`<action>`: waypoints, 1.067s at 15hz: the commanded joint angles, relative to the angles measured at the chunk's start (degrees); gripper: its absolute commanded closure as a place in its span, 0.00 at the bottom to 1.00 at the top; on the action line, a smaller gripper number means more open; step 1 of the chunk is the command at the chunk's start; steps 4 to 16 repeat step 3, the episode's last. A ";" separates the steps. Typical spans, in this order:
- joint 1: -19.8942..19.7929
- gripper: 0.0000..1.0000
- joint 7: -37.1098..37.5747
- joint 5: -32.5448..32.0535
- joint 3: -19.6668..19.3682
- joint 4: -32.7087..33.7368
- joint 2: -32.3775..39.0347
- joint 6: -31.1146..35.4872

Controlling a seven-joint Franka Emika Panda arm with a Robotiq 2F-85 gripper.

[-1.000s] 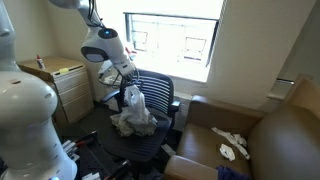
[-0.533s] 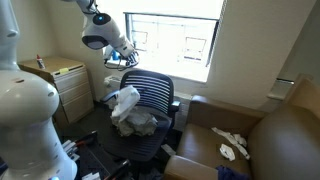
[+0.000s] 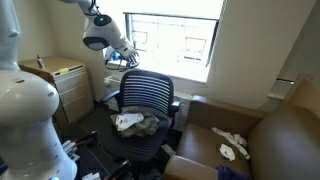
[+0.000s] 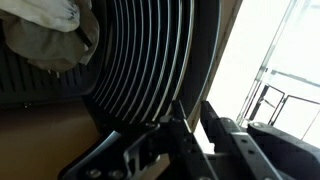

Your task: Take the cloth on the couch and put it on the chair

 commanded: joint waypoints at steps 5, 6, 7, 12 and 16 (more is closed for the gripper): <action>0.83 0.74 2.27 -2.28 -1.08 -0.72 -0.24 -0.17; 0.83 0.74 2.27 -2.28 -1.08 -0.72 -0.24 -0.17; 0.83 0.74 2.27 -2.28 -1.08 -0.72 -0.24 -0.17; 0.83 0.74 2.27 -2.28 -1.08 -0.72 -0.24 -0.17; 0.83 0.74 2.27 -2.28 -1.08 -0.72 -0.24 -0.17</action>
